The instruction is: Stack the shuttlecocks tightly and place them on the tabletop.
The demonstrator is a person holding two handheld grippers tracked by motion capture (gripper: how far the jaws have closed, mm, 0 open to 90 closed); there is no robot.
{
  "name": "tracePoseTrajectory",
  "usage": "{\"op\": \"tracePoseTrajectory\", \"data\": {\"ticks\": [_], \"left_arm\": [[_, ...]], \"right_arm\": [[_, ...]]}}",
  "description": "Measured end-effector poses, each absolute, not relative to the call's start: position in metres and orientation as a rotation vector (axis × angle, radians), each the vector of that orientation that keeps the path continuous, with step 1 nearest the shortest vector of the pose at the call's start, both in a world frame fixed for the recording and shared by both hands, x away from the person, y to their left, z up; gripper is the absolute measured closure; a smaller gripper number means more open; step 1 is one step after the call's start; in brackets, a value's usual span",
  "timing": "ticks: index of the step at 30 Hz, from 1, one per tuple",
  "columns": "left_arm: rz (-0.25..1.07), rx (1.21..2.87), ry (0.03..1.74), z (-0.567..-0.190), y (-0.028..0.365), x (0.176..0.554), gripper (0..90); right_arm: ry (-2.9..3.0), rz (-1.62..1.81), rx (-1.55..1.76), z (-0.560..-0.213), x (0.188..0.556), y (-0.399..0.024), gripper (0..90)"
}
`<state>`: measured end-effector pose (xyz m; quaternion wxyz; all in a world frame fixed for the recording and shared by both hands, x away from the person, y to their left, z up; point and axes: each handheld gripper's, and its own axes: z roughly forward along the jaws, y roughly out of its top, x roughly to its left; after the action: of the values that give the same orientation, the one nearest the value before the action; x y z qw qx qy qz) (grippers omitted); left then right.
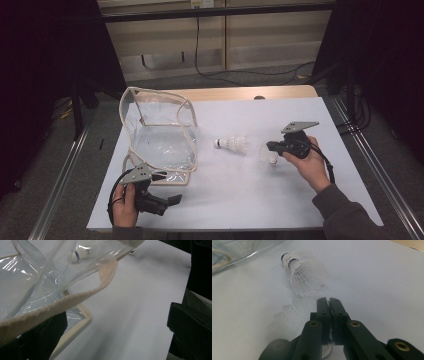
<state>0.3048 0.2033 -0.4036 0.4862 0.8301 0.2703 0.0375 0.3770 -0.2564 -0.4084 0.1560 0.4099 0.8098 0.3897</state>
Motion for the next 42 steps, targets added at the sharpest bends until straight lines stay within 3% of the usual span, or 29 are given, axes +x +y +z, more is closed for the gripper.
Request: {"op": "tracePoseTrajectory", "data": {"ticks": [21, 42], "left_arm": [[0.094, 2.024, 0.658, -0.403, 0.203, 0.305, 2.8], [0.092, 2.022, 0.659, -0.404, 0.203, 0.305, 2.8]], "right_arm": [[2.239, 1.093, 1.237, -0.411, 0.373, -0.287, 77.1], [2.187, 1.068, 1.286, -0.411, 0.370, -0.306, 54.8]]}}
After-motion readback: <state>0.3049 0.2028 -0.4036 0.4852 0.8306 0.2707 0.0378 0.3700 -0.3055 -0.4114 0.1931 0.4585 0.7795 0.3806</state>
